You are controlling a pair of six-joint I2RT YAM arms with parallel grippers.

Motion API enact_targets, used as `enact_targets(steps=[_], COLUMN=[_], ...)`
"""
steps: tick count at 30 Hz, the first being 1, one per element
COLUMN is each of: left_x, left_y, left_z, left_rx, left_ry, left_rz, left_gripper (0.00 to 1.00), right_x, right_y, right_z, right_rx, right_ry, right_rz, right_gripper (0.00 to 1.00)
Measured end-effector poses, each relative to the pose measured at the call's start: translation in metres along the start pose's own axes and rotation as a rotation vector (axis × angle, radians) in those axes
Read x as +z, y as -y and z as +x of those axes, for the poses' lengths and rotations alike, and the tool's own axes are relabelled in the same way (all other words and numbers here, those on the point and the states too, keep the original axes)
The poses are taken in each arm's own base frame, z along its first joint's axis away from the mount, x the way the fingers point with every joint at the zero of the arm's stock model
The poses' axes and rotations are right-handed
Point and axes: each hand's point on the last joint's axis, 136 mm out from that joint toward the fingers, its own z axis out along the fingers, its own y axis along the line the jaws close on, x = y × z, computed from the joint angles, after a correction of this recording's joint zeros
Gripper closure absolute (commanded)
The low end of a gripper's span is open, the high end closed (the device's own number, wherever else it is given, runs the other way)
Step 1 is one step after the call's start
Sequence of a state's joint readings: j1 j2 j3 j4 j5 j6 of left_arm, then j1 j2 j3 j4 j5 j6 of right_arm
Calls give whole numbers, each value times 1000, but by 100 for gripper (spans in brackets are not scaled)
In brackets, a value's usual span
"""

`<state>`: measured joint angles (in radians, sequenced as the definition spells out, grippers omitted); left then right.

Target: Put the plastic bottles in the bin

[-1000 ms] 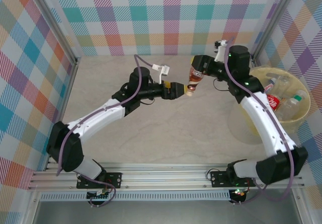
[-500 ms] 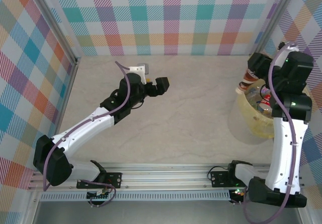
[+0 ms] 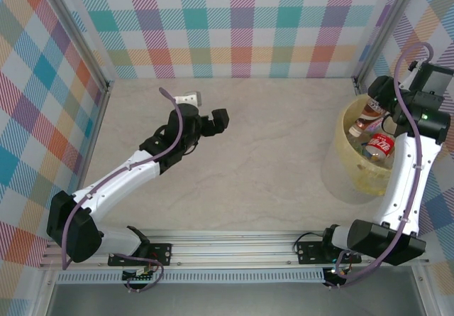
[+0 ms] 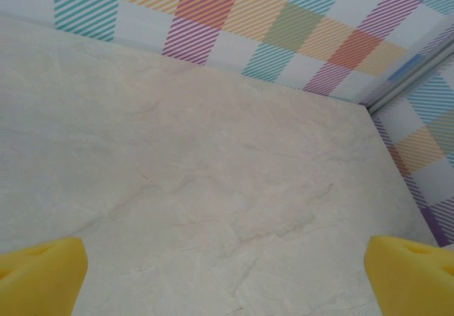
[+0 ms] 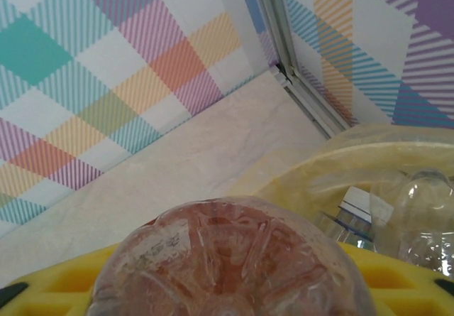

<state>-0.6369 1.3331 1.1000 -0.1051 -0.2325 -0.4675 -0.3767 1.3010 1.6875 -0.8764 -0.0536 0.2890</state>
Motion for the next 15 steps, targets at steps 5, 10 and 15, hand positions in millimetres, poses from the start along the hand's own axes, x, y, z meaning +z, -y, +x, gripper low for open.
enact_targets(steps=[5,10,15], left_x=[1,1,-1], left_y=[-14,-34,-57], left_z=[1,-1,2], left_rx=[-25,-57,-91], left_ry=[-4,0,0], left_rz=[-54,-126,-203], left_gripper=[0,0,0], right_x=[7,5,-1], right_y=[18,26,12], right_z=[9,11,8], right_rx=[18,15,1], right_ry=[-24,-28,-24], right_rz=[86,131,91], right_gripper=[4,0,0])
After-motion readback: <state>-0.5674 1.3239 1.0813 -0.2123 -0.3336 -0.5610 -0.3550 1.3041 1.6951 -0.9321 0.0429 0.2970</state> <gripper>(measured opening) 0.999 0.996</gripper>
